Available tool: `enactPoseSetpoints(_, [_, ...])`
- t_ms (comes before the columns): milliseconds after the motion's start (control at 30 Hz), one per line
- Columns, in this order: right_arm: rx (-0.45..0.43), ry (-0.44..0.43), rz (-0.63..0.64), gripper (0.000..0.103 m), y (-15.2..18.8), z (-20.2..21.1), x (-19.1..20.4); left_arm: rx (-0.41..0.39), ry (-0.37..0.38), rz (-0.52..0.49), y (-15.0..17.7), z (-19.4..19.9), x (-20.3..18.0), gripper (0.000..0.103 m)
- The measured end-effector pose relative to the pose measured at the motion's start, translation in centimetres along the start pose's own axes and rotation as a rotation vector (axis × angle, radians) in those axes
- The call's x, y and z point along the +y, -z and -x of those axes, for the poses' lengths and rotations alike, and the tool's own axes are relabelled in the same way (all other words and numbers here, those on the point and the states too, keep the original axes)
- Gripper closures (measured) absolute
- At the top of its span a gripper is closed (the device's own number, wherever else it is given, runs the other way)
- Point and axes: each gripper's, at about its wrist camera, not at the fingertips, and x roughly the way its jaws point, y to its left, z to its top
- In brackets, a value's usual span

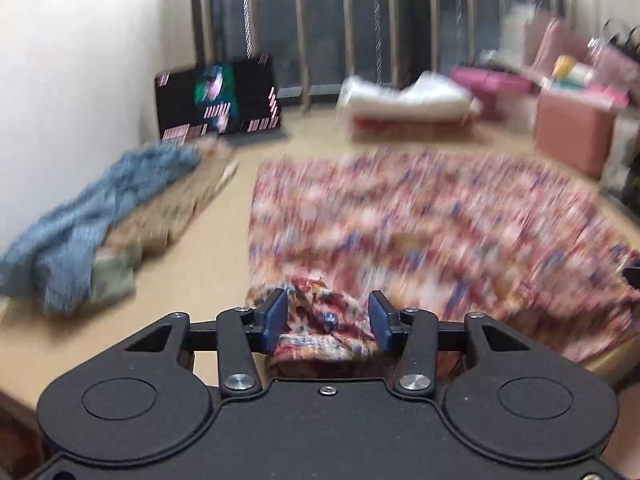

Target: Fold clothes

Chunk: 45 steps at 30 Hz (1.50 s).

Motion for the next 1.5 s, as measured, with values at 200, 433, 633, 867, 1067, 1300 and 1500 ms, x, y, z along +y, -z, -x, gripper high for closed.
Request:
enactPoseSetpoints(200, [-0.044,-0.026,-0.01,0.076,0.7,1.0,-0.6,-0.032,-0.027,-0.014,1.2,0.7,0.1,0.053])
enactPoseSetpoints(433, [-0.11,-0.062,-0.055,0.003,0.8,3.2,-1.4,-0.137,-0.059,0.101,0.5,3.7,2.2,0.001])
enactPoseSetpoints(633, [-0.143,-0.073,-0.073,0.0,1.3,4.8,-1.9,-0.203,-0.056,0.078,1.2,7.2,3.1,0.0])
enactPoseSetpoints(867, [-0.079,-0.03,-0.086,0.0,2.9,5.2,-2.0,-0.179,-0.097,-0.049,2.9,7.8,1.4,0.0])
enactPoseSetpoints(1067, [-0.071,-0.014,-0.095,0.0,2.9,5.1,-1.9,-0.176,-0.109,-0.089,3.0,7.6,0.5,0.0])
enactPoseSetpoints(1300, [-0.089,-0.21,-0.064,0.001,-1.9,6.1,-0.9,-0.181,-0.073,-0.09,1.6,6.7,0.9,0.005])
enactPoseSetpoints(1500, [-0.068,-0.527,0.003,0.01,-14.0,3.4,4.9,-0.085,-0.013,-0.036,-1.1,3.1,1.4,0.035])
